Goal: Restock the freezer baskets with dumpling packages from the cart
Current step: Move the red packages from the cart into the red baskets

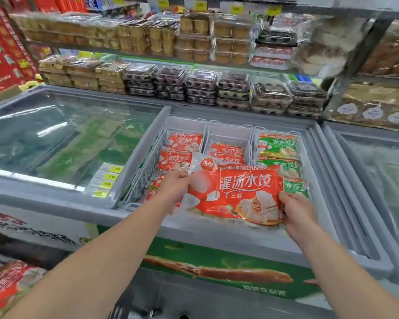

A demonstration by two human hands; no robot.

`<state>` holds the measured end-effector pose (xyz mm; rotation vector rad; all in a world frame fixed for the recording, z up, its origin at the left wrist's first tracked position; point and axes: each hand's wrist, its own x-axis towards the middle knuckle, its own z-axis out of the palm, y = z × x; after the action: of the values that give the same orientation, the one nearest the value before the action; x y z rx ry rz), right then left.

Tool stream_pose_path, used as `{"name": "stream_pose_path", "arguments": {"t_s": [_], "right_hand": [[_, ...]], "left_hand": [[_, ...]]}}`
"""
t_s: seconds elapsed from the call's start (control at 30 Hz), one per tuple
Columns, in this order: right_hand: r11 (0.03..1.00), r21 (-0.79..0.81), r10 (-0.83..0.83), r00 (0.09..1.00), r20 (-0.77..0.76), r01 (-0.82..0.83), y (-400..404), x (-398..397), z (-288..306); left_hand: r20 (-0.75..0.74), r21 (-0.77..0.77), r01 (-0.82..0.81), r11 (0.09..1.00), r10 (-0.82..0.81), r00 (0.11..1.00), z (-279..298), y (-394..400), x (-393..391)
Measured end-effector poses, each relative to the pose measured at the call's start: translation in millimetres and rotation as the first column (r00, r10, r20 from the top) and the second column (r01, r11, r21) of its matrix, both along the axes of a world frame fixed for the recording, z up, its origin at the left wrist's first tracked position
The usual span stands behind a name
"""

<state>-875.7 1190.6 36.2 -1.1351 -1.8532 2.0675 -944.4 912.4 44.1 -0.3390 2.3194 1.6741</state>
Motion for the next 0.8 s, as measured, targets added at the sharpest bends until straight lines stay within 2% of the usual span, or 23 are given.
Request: {"name": "stream_pose_path", "arguments": {"t_s": [0.33, 0.5, 0.8], "right_hand": [[1.0, -0.01, 0.028, 0.993, 0.118, -0.027, 40, -133, -33], [0.994, -0.02, 0.109, 0.975, 0.193, -0.107, 75, -216, -59], [0.988, -0.03, 0.157, 0.947, 0.282, -0.154, 110, -341, -100]], "left_hand": [[0.081, -0.114, 0.009, 0.993, 0.0, 0.997, -37, 44, -135], [0.132, -0.119, -0.049, 0.992, 0.064, 0.989, -61, 83, -208], [0.158, -0.153, -0.072, 0.986, 0.097, 0.983, -105, 114, -320]]}}
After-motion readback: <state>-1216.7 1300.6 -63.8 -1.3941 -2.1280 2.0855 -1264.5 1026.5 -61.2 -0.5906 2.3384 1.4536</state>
